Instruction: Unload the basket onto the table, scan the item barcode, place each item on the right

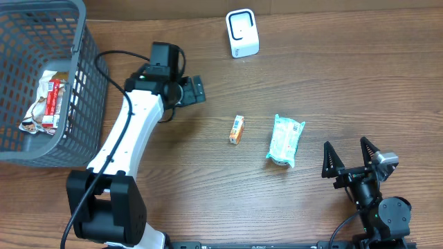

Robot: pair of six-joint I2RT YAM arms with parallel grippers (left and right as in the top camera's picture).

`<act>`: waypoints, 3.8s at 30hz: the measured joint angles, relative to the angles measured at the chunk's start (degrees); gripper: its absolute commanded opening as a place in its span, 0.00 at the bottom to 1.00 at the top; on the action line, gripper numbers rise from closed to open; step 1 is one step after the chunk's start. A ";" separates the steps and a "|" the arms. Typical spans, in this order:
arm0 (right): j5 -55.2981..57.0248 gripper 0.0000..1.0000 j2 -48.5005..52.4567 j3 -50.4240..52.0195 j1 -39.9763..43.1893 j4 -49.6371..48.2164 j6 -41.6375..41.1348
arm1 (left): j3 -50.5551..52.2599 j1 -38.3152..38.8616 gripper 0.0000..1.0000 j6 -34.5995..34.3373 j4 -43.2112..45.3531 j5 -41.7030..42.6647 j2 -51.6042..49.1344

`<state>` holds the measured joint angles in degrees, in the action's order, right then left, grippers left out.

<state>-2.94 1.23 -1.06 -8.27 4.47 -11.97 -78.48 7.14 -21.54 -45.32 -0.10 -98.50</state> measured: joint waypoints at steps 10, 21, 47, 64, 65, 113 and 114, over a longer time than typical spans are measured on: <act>-2.16 1.00 0.00 0.00 0.00 -0.52 -3.08 | 0.00 -0.81 1.00 0.00 -0.02 -0.15 0.00; -4.13 1.00 2.14 -13.07 0.00 16.41 -10.71 | 0.00 -0.81 1.00 0.00 -0.13 -0.15 0.00; -13.14 0.80 54.55 -60.61 -0.20 56.22 -24.65 | 0.00 -0.81 1.00 -0.02 -0.11 -0.17 0.00; -14.34 0.74 60.30 -40.46 -16.98 36.50 -39.58 | 0.00 -0.81 1.00 -0.02 -0.13 -0.17 0.00; -13.66 0.74 61.35 -40.22 -17.57 35.76 -40.37 | 0.00 -0.81 1.00 -0.02 -0.11 -0.17 0.00; -3.19 0.04 67.01 -47.67 -4.48 40.41 11.02 | 0.00 -0.81 1.00 -0.02 -0.13 -0.17 0.00; -2.67 0.04 69.55 -47.67 -4.04 40.11 12.50 | 0.00 -0.81 1.00 -0.02 -0.11 -0.17 0.00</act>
<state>-5.61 70.78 -48.73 -12.32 44.58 0.54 -78.48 6.33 -21.56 -45.43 -0.27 -98.50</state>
